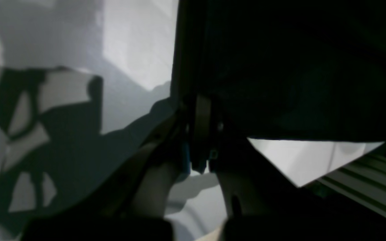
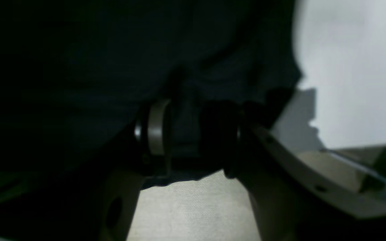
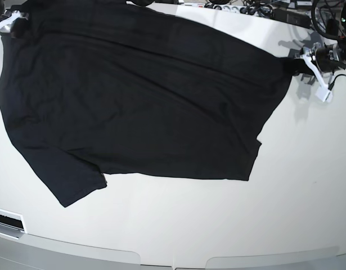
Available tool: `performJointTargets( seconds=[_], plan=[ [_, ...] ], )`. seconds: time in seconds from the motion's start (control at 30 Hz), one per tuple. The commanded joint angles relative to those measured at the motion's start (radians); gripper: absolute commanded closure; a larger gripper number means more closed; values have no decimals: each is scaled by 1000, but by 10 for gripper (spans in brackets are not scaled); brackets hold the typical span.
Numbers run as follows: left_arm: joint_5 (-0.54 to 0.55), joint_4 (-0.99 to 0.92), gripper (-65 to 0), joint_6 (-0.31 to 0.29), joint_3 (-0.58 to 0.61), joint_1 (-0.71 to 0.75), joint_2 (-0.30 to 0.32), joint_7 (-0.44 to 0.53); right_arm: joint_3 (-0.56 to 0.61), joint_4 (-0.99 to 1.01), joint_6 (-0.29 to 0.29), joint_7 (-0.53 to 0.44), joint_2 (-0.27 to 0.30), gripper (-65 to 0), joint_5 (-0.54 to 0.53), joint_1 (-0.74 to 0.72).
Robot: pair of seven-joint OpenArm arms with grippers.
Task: Layout the t-shirt on the table in an organized manner, then fold the t-shirt properly
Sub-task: 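Hold the shirt edges with both grippers and pull them apart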
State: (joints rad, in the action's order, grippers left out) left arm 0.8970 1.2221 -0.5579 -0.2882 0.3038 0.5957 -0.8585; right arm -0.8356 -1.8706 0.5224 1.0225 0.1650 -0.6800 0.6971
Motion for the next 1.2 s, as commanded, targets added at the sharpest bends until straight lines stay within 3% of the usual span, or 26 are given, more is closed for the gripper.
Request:
performJointTargets(
  seconds=[0.0, 0.07, 0.17, 0.33, 0.5, 0.63, 0.87, 0.97, 1.17],
  plan=[
    [-10, 5, 0, 13, -4, -5, 19, 5, -9, 8, -8, -19, 13, -257, 6, 6],
    [11, 4, 0, 12, -4, -5, 19, 5, -9, 49, -23, -40, 13, -271, 17, 6],
    [36, 4, 0, 12, -4, -6, 19, 5, -9, 116, -51, -72, 13, -347, 27, 6],
    [36, 4, 0, 12, -4, -8, 19, 5, -11, 212, -29, -107, 18, -356, 32, 6],
    [36, 5, 0, 12, -4, -8, 19, 5, -12, 264, -158, -170, 19, -356, 165, 6],
    [47, 5, 0, 12, -4, -8, 19, 5, -11, 293, -163, -171, 21, -356, 163, 3],
    [63, 5, 0, 12, -4, -8, 19, 1, -11, 357, -81, -169, 21, -356, 88, -14],
    [62, 5, 0, 11, -4, -8, 19, -5, -11, 422, -72, -166, 25, -356, 64, -48],
    [62, 5, 0, 12, -4, -7, 19, -7, -11, 562, 45, -142, 64, -356, -29, -111]
  ],
)
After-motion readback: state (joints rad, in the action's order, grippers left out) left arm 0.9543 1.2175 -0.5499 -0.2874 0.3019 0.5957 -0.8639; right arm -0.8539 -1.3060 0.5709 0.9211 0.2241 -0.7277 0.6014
